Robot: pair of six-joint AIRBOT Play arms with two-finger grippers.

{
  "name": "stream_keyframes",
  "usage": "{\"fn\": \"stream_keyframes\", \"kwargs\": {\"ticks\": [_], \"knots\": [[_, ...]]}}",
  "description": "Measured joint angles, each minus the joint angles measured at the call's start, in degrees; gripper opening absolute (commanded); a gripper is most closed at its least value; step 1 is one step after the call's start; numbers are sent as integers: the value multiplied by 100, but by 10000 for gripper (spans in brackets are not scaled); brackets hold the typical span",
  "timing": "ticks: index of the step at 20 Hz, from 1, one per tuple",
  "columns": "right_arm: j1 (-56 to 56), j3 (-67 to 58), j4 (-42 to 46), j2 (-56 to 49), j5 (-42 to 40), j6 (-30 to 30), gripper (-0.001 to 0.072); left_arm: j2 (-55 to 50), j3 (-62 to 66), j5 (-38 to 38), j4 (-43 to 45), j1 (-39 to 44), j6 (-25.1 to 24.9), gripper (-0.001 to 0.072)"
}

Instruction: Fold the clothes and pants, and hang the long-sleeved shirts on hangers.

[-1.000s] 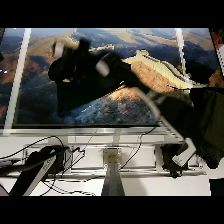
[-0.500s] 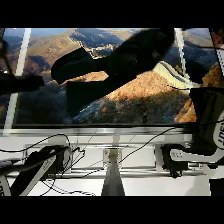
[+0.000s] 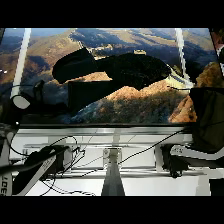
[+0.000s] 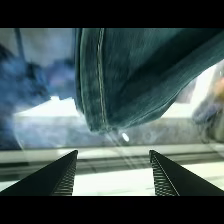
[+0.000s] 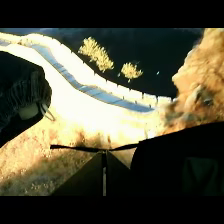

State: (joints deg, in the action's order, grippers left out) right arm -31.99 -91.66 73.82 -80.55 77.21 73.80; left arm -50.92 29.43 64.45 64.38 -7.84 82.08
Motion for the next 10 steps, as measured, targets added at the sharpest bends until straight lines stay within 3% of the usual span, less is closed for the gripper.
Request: {"fn": "stream_keyframes", "kwargs": {"ticks": [3, 5, 10], "knots": [[66, 170, -116, -7, -24, 24, 21, -378, -212, -151, -203, 0, -66, 471], [170, 223, -155, -7, -52, 37, 21, -680, -273, -354, -345, 0, -109, 354], [334, 269, -177, -7, -105, 20, 20, -1231, -321, -1213, -1088, 0, -133, 337]]}}
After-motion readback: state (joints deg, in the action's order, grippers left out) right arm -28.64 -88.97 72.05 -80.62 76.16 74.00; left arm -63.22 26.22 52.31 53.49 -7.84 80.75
